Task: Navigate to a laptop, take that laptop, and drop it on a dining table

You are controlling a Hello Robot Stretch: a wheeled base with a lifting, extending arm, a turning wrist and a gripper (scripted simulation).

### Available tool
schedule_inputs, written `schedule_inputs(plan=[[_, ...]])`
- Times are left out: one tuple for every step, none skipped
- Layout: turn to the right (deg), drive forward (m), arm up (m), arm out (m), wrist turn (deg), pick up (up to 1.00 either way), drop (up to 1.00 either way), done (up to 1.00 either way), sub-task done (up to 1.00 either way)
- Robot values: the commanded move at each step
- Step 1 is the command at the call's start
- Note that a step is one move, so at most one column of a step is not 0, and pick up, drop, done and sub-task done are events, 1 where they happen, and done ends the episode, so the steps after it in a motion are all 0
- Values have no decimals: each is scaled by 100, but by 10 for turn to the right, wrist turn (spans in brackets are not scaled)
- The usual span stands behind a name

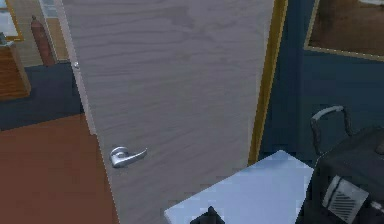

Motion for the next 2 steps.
schedule_inputs(plan=[[0,0,0,0,30,0,0,0,0],[0,0,-4,0,0,0,0,0,0]])
